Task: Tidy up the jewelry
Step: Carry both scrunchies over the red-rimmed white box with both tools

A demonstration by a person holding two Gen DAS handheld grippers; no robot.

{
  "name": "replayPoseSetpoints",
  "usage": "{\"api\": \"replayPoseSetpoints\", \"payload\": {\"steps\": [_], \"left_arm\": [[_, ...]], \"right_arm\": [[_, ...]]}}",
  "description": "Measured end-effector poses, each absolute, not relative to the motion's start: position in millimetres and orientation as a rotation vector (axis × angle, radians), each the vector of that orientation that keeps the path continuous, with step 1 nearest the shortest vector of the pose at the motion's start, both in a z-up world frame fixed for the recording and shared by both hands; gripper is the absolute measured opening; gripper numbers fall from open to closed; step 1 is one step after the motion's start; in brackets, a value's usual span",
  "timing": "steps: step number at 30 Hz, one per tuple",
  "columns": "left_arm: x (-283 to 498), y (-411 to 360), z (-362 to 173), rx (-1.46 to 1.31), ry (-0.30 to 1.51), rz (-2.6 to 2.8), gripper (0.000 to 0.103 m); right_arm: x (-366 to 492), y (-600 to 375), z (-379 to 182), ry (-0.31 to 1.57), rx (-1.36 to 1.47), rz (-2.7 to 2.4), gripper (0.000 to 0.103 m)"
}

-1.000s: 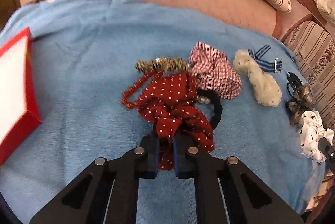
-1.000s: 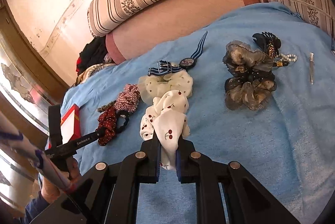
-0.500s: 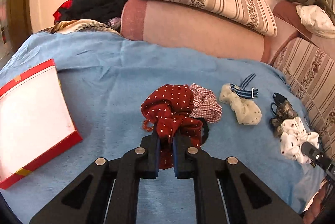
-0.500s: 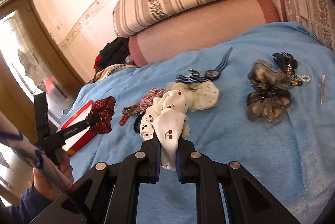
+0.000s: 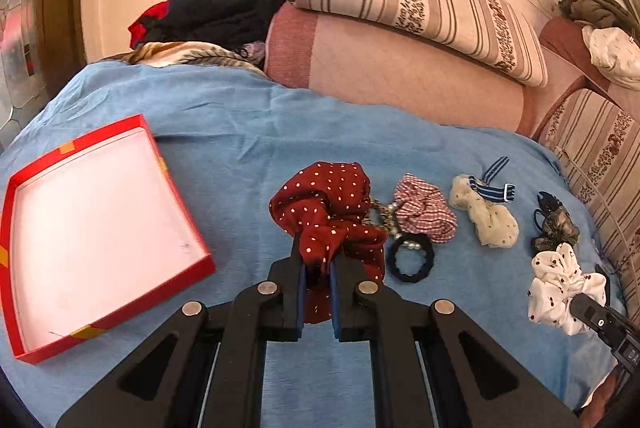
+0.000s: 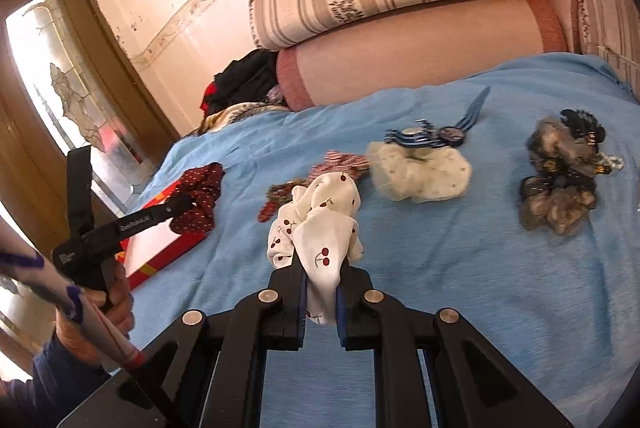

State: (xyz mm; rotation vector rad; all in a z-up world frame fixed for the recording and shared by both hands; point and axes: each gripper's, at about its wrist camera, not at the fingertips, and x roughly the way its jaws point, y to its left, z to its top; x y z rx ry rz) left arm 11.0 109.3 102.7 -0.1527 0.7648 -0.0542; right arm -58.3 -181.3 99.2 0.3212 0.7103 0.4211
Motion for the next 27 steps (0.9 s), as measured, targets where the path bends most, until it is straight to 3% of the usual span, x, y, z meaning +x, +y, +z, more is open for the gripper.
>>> {"api": "replayPoseSetpoints", "payload": {"steps": [12, 27], "left_arm": [[4, 193, 111, -0.260, 0.747, 0.086, 0.009], [8, 383, 79, -0.361, 0.775, 0.436, 0.009]], "right_arm": [[-27, -63, 126, 0.747, 0.222, 0.587, 0.012], [67, 152, 129, 0.852, 0.049, 0.810, 0.013]]}}
